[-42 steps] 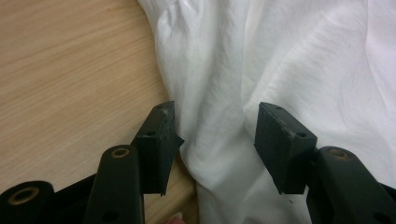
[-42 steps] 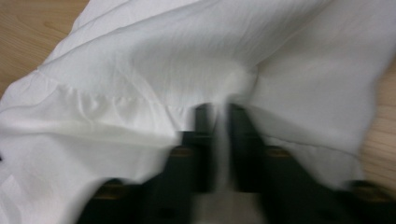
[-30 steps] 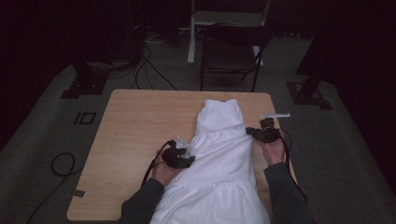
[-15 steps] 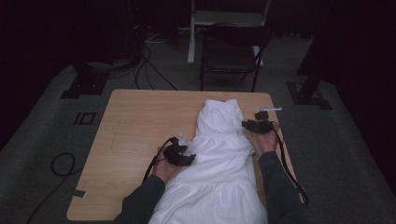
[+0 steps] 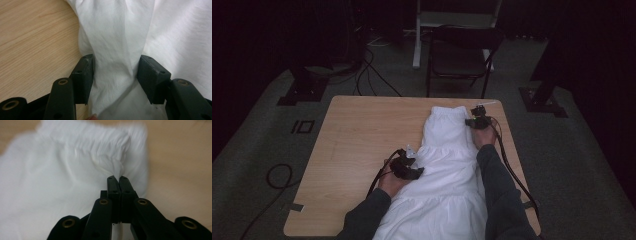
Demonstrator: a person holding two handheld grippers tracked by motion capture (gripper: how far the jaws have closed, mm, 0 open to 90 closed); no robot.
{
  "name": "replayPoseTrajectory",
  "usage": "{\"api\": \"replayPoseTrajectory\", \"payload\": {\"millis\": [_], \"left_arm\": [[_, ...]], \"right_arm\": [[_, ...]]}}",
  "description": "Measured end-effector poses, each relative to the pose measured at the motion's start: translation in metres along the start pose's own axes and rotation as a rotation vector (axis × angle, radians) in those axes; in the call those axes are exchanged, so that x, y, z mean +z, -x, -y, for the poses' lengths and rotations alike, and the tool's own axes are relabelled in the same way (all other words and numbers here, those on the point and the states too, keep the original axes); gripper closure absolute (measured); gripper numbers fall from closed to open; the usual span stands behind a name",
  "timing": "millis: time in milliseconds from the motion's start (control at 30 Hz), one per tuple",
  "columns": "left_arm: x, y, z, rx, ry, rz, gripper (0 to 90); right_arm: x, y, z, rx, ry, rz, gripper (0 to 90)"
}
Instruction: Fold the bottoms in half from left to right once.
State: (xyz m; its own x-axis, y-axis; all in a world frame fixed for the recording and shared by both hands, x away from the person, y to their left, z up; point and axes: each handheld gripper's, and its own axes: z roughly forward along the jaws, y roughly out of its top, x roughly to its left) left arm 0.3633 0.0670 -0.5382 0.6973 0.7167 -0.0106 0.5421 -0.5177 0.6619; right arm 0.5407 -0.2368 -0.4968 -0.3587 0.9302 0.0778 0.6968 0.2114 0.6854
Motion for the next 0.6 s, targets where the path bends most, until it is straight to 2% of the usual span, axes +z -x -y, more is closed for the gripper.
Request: {"api": "replayPoseTrajectory", "payload": {"millis": [67,133,167,200,267,300,433,600], "left_arm": [[0.001,0.001,0.0,0.003,-0.001,0.0,46.9],[0.002,0.002,0.0,0.001,0.003,-0.003,46.8],[0.003,0.002,0.0,0.002,-0.003,-0.005,46.7],[0.003,0.003,0.0,0.004,-0.005,-0.007,46.5],[0.002,0.002,0.0,0.006,-0.005,-0.005,46.3],[0.001,0.002,0.0,0.005,-0.002,-0.003,46.2],[-0.009,-0.005,-0.003,0.004,0.012,-0.015,45.5],[-0.02,-0.016,-0.017,-0.02,0.057,-0.037,46.2]], "right_arm": [[-0.014,0.002,-0.014,-0.029,0.057,0.03,89.2],[-0.021,0.003,-0.021,-0.023,0.085,0.045,86.1],[-0.019,0.003,-0.02,-0.032,0.069,0.067,78.4],[-0.011,0.004,-0.017,-0.03,0.018,0.09,71.1],[-0.004,0.006,-0.007,-0.012,-0.026,0.11,63.3],[-0.004,0.007,-0.002,-0.003,-0.021,0.092,60.7],[-0.016,-0.002,0.018,-0.049,-0.001,0.055,54.8],[-0.048,-0.015,0.052,-0.064,0.038,-0.033,55.0]]}}
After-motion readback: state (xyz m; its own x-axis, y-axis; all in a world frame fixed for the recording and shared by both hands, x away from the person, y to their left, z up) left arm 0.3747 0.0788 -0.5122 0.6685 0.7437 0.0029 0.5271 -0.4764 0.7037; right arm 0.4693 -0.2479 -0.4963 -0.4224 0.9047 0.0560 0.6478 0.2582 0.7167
